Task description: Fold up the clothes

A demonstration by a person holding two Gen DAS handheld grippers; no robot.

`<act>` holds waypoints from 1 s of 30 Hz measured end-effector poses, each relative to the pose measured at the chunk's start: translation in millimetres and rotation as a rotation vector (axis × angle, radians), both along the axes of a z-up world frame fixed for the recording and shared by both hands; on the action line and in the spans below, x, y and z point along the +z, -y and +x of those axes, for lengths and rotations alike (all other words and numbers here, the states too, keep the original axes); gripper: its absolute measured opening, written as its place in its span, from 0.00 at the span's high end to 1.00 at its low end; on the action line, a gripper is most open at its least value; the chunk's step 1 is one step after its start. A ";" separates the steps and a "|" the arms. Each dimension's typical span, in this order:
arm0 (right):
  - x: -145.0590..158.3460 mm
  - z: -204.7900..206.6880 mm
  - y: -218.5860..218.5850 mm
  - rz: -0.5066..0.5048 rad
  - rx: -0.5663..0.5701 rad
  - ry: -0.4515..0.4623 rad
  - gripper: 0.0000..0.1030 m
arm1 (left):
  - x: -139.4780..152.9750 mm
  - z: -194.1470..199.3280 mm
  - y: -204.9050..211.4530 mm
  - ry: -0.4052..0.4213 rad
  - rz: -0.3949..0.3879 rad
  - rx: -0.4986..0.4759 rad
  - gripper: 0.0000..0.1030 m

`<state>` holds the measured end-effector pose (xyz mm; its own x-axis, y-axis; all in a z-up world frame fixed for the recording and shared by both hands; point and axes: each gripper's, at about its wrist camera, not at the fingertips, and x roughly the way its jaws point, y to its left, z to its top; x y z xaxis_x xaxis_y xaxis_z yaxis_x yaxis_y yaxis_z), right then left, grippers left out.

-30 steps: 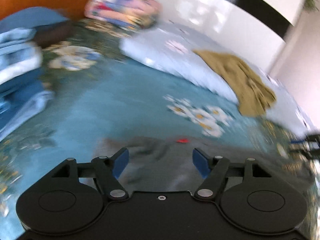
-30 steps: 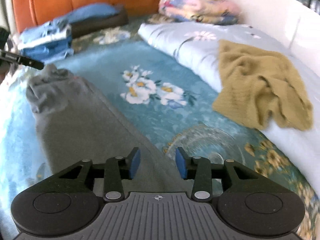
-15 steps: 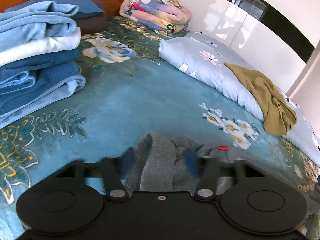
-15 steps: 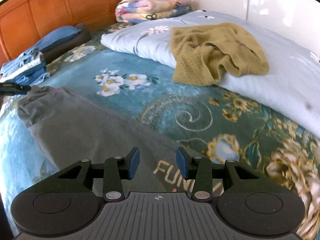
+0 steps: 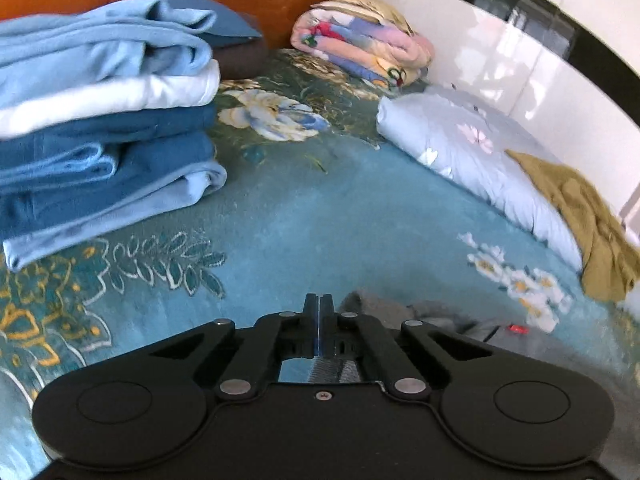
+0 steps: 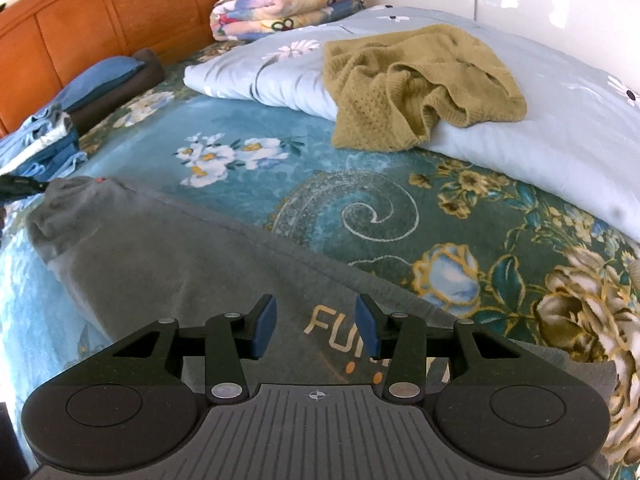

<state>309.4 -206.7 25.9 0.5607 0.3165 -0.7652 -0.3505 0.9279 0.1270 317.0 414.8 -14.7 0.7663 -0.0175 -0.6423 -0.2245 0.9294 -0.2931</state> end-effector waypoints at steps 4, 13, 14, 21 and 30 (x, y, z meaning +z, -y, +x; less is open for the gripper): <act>1.7 -3.9 8.2 0.004 -0.030 0.006 0.59 | 19.2 -13.5 10.5 0.031 0.028 -0.005 0.99; -4.3 -42.4 91.8 0.029 -0.281 0.016 0.57 | 53.4 -55.9 108.3 0.125 -0.040 -0.222 0.70; -6.3 -47.8 104.1 0.038 -0.321 0.013 0.57 | 50.1 -60.1 124.8 0.121 -0.068 -0.262 0.70; -14.8 -50.8 146.2 0.045 -0.402 0.003 0.56 | 8.6 -68.6 227.1 0.042 -0.214 -0.432 0.64; -36.6 -91.7 192.0 0.259 -0.580 -0.053 0.50 | -34.3 -65.7 254.3 -0.064 -0.206 -0.375 0.60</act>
